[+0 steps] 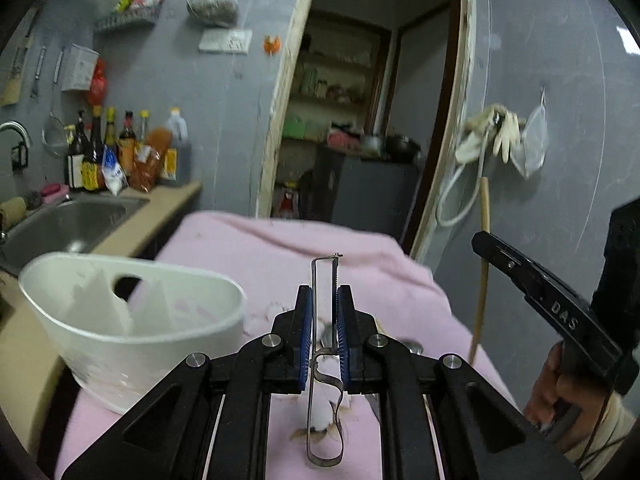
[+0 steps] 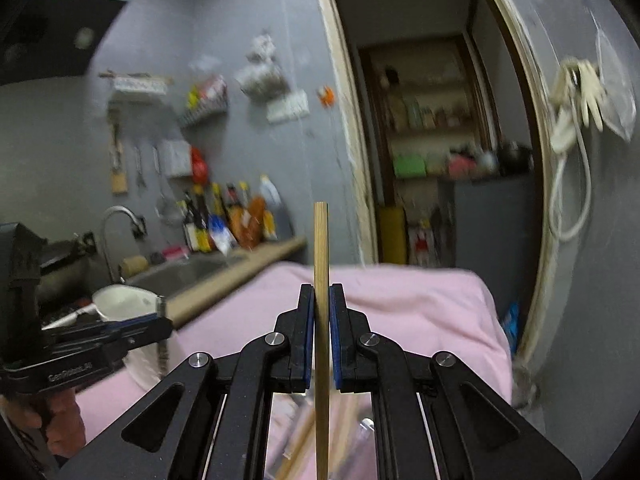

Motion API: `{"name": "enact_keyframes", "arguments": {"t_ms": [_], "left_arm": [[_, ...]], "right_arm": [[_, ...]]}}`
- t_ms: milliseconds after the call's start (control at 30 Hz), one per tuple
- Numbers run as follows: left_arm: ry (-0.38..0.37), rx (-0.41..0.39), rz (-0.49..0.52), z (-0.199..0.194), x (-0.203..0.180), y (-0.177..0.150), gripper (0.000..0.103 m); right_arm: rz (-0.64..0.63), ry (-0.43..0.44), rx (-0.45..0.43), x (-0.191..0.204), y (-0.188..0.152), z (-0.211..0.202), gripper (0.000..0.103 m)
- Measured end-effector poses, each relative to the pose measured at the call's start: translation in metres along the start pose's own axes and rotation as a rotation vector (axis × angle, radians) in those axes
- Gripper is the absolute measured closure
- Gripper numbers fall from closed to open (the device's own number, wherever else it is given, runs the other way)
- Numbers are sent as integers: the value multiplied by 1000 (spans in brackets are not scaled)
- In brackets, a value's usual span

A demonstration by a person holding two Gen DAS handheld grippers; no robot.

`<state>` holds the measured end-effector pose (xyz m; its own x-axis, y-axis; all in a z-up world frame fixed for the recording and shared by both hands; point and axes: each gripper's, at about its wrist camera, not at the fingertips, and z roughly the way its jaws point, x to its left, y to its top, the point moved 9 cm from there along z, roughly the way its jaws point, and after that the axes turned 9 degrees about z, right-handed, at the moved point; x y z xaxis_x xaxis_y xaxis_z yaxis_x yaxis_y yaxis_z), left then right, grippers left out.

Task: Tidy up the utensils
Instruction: 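Lift the tongs with the left tool while the right tool carries the chopstick toward the caddy, then open the left tool over the caddy while the right tool drops the chopstick in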

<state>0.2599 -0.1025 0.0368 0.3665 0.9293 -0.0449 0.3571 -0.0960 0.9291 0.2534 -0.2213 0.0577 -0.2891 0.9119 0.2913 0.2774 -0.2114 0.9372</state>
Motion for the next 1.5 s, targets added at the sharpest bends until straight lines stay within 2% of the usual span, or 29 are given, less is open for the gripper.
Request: {"name": "enact_keyframes", "arguments": {"t_ms": [133, 267, 433, 667, 867, 967, 1133, 1500], "left_arm": [[33, -63, -15, -28, 16, 23, 94], [57, -122, -49, -55, 41, 45, 94], [123, -218, -85, -93, 79, 78, 94], [264, -299, -168, -132, 151, 105, 94], [412, -338, -183, -136, 194, 103, 94], [453, -309, -186, -121, 205, 90, 94], [478, -256, -177, -94, 211, 65, 94], [461, -148, -139, -56, 198, 19, 94]], "right_arm": [[-13, 72, -109, 39, 22, -3, 98], [-39, 125, -185, 75, 42, -7, 98], [-67, 174, -256, 113, 66, -7, 98], [-29, 275, -337, 158, 93, -1, 98], [-18, 322, -382, 184, 96, 16, 98], [-24, 325, -376, 188, 85, 30, 98], [-20, 321, -324, 184, 63, 54, 98], [-64, 270, -151, 168, 2, 82, 98]]}}
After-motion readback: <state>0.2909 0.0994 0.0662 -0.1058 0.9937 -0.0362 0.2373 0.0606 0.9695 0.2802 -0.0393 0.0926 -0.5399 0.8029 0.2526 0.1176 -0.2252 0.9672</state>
